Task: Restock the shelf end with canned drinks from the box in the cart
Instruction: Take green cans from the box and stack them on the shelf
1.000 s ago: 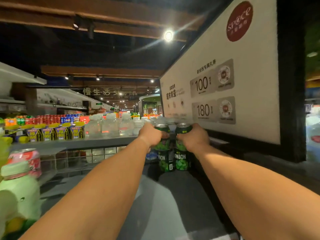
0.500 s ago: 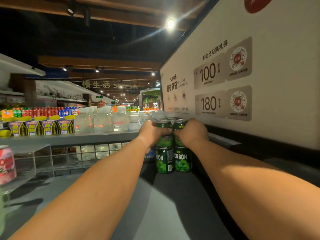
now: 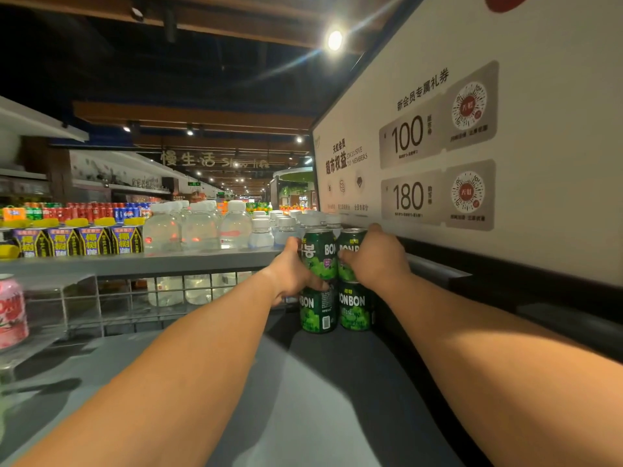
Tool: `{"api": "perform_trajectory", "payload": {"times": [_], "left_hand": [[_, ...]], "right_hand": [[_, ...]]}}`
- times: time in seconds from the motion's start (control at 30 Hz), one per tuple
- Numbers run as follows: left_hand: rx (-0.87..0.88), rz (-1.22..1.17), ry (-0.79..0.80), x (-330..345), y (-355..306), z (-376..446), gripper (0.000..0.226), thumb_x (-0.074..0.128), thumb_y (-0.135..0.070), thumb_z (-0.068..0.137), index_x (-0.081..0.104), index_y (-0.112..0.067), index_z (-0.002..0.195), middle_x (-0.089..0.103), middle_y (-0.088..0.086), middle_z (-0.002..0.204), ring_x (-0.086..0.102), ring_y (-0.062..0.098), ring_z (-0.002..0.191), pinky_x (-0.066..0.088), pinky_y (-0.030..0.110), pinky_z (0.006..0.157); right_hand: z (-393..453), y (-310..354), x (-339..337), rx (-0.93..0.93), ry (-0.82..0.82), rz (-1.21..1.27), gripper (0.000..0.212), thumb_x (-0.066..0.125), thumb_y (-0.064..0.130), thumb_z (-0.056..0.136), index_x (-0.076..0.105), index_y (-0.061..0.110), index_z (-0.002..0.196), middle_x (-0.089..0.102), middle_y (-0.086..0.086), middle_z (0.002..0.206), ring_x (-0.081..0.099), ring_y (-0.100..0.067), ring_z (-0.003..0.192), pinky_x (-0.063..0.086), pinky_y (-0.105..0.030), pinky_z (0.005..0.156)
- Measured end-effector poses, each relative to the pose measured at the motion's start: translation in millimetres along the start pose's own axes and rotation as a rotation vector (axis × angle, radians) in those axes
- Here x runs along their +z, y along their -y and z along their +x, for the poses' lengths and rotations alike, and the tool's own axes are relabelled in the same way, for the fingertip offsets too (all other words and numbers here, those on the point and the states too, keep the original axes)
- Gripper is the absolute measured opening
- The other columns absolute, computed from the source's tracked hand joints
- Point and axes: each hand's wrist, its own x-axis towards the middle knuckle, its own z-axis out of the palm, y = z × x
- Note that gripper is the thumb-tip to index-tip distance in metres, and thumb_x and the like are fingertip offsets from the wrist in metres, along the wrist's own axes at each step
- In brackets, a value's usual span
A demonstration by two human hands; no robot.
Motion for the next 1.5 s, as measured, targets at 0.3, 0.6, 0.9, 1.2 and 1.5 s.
{"api": "perform_trajectory", "payload": {"times": [0.3, 0.6, 0.9, 1.2, 1.5], "left_hand": [[0.014, -0.131, 0.044, -2, 5, -4, 0.075, 0.088, -0.012, 0.069, 0.034, -0.021, 0.121, 0.066, 0.007, 0.113, 0.065, 0.023, 0.102, 0.057, 0.043, 0.081], [-0.02, -0.155, 0.071, -9, 5, -4, 0.076, 0.087, -0.004, 0.068, 0.038, -0.022, 0.124, 0.067, 0.007, 0.111, 0.065, 0.026, 0.101, 0.055, 0.042, 0.078], [-0.048, -0.098, 0.085, -7, 10, -3, 0.059, 0.091, -0.013, 0.066, 0.06, -0.01, 0.116, 0.075, 0.006, 0.105, 0.07, 0.028, 0.101, 0.055, 0.043, 0.089], [-0.066, 0.045, -0.003, -3, 6, -2, 0.065, 0.094, -0.027, 0.061, 0.055, -0.015, 0.112, 0.07, 0.004, 0.106, 0.068, 0.024, 0.1, 0.054, 0.045, 0.095], [-0.091, 0.053, -0.028, 1, 3, -2, 0.069, 0.096, -0.029, 0.058, 0.056, -0.014, 0.113, 0.071, 0.005, 0.109, 0.068, 0.024, 0.101, 0.055, 0.044, 0.094]], "right_hand": [[-3, 3, -6, 0.044, 0.076, 0.009, 0.047, 0.068, 0.038, 0.087, 0.044, 0.013, 0.119, 0.061, -0.01, 0.112, 0.06, -0.03, 0.101, 0.048, -0.034, 0.077], [-12, 3, 6, 0.131, 0.136, 0.156, 0.069, 0.065, 0.026, 0.09, 0.022, 0.021, 0.143, 0.05, -0.015, 0.126, 0.057, -0.033, 0.11, 0.053, -0.043, 0.088], [-10, 5, 12, 0.108, 0.151, 0.235, 0.055, 0.067, 0.024, 0.089, 0.033, 0.022, 0.133, 0.054, -0.008, 0.122, 0.057, -0.028, 0.108, 0.052, -0.043, 0.089], [-9, 5, 12, 0.102, 0.154, 0.166, 0.055, 0.065, 0.025, 0.09, 0.033, 0.02, 0.133, 0.055, -0.01, 0.12, 0.058, -0.029, 0.108, 0.051, -0.041, 0.087], [-12, 4, 8, 0.108, 0.165, 0.186, 0.06, 0.067, 0.025, 0.09, 0.03, 0.019, 0.137, 0.06, -0.007, 0.118, 0.06, -0.027, 0.108, 0.051, -0.044, 0.091]]}}
